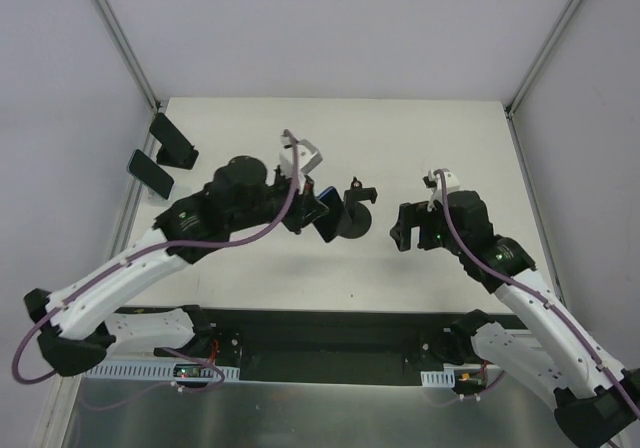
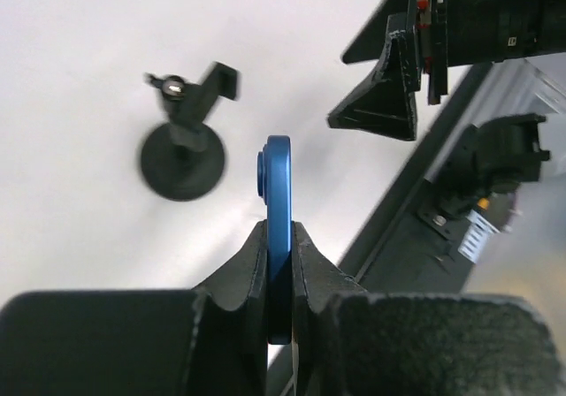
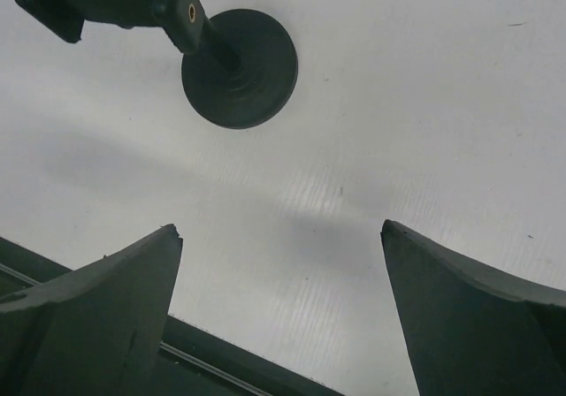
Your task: Place the phone on the phone stand
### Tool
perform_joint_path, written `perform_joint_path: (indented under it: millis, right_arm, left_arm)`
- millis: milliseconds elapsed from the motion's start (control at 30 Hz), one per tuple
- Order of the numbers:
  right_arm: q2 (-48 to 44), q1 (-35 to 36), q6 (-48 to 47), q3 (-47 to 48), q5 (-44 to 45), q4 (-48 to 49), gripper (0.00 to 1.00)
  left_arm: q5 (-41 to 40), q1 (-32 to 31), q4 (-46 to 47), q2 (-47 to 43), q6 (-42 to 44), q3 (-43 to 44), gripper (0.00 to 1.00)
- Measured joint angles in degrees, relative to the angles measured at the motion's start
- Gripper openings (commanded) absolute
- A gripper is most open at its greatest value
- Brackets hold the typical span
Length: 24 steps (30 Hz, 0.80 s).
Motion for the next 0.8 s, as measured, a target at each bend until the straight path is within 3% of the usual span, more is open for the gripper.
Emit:
perform_joint_path:
  millis: [33,167,333,700,800]
  right_arm:
    - [1.01,-0.04,0.04,0.72,0.28,-0.17,0.88]
    - [7.41,-0.04,-0.28,5.42,-0.61,-0.37,0.75]
    - [14.60,-0.02,0.07,9.44,-4.66,1.95,0.58]
    - [22.77,0.17,1.09,10.58,-7.52,8.09,0.59]
    - [24.59,0.55,1.11,11.50,-7.48,8.72,0.54]
  left_arm:
    - [-1.66,0.00,-0.04,-2.89,0.92,-1.07,0.00]
    - [-8.61,0.00,-0.17,-13.66,4.85,-6.19,0.00]
    - [-12.04,0.00,-0.50,-19.30,7.23,-10.45,0.00]
    - [-9.94,0.00,-0.48,-18.29,8.02,-14.25,0.00]
    - [-8.41,0.00,-0.26,-17.92,8.31,-14.71,0.00]
